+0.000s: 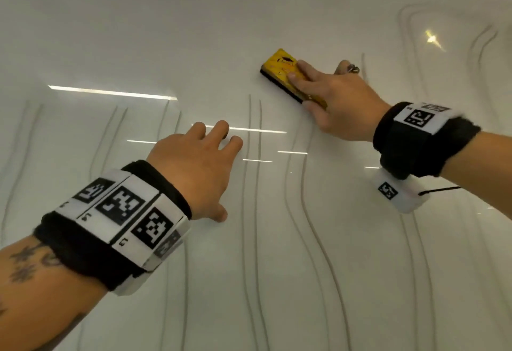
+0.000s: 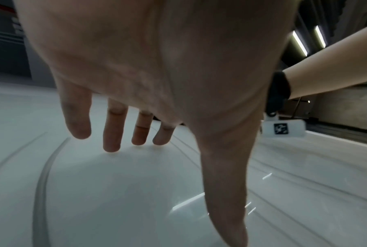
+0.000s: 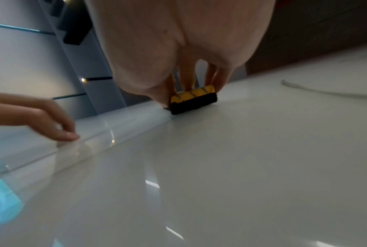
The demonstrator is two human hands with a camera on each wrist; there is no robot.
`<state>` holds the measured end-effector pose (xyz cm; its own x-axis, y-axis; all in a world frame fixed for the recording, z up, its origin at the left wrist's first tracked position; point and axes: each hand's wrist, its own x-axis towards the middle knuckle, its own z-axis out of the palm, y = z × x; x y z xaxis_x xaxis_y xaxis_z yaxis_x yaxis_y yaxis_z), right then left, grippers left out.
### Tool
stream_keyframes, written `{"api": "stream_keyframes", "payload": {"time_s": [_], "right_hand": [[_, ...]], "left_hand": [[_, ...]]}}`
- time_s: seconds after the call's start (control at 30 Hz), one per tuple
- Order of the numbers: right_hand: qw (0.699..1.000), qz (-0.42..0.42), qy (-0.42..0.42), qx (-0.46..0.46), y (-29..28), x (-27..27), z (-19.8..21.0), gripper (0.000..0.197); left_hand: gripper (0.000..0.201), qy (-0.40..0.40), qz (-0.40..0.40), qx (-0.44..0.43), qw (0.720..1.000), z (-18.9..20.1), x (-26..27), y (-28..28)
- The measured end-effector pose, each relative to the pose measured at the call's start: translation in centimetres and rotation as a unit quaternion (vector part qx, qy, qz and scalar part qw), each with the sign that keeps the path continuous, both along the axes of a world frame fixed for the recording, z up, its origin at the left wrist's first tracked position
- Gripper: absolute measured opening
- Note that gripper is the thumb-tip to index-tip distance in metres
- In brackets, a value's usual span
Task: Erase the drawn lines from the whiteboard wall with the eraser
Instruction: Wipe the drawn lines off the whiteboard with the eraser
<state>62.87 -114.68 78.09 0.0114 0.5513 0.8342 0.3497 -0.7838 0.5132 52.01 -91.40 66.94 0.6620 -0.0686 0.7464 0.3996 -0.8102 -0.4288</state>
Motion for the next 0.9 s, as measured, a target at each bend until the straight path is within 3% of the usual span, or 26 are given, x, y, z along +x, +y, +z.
{"api": "stream_keyframes", "payload": {"time_s": [0.07,0.17,0.23,0.3,0.37,0.43,0.5,0.57,0.63,0.77,0.83,0.9], "right_hand": [[1.000,-0.010,-0.009,0.007,-2.5,0.3,0.7,0.056],[0.982,-0.083,0.010,0.167,-5.7,0.1,4.8,0.053],[0.969,-0.099,0.021,0.226,-5.2,-0.4,4.9,0.051],[0.982,-0.071,0.015,0.173,-2.8,-0.4,2.3,0.054],[0.998,-0.011,0.006,0.057,-0.9,0.1,-2.2,0.058],[1.000,0.005,-0.022,-0.007,-1.3,0.3,-3.4,0.055],[0.997,-0.043,-0.037,0.054,-3.6,0.3,-0.2,0.054],[0.978,-0.100,0.012,0.184,-6.5,0.4,4.0,0.055],[0.959,-0.112,0.046,0.257,-7.5,0.0,6.3,0.052],[0.979,-0.114,0.023,0.168,-4.3,-0.6,2.8,0.052],[0.996,-0.049,0.014,0.071,-3.9,-0.2,-1.6,0.054],[1.000,-0.006,-0.006,0.027,-5.9,0.7,-3.0,0.054]], "left_hand": [[0.112,0.000,0.015,0.006,1.000,0.1,0.2,-0.3],[0.112,-0.008,0.023,0.011,1.000,0.1,0.2,-0.5],[0.112,-0.012,0.024,0.011,1.000,0.0,0.4,-0.5],[0.112,-0.011,0.024,0.010,1.000,0.0,0.4,-0.4],[0.112,-0.009,0.021,0.009,1.000,0.1,0.3,-0.3],[0.112,-0.009,0.017,0.006,1.000,0.1,0.2,-0.2],[0.112,-0.011,0.016,0.012,1.000,0.1,0.3,-0.1],[0.112,-0.015,0.012,0.012,1.000,0.0,0.4,0.1],[0.112,-0.021,0.005,0.010,1.000,-0.1,0.5,0.2],[0.113,-0.028,-0.013,0.008,0.999,-0.4,0.5,0.5],[0.114,-0.031,-0.013,0.013,0.999,-0.4,0.6,0.5],[0.114,-0.031,-0.016,0.013,0.999,-0.3,0.4,0.4]]}}
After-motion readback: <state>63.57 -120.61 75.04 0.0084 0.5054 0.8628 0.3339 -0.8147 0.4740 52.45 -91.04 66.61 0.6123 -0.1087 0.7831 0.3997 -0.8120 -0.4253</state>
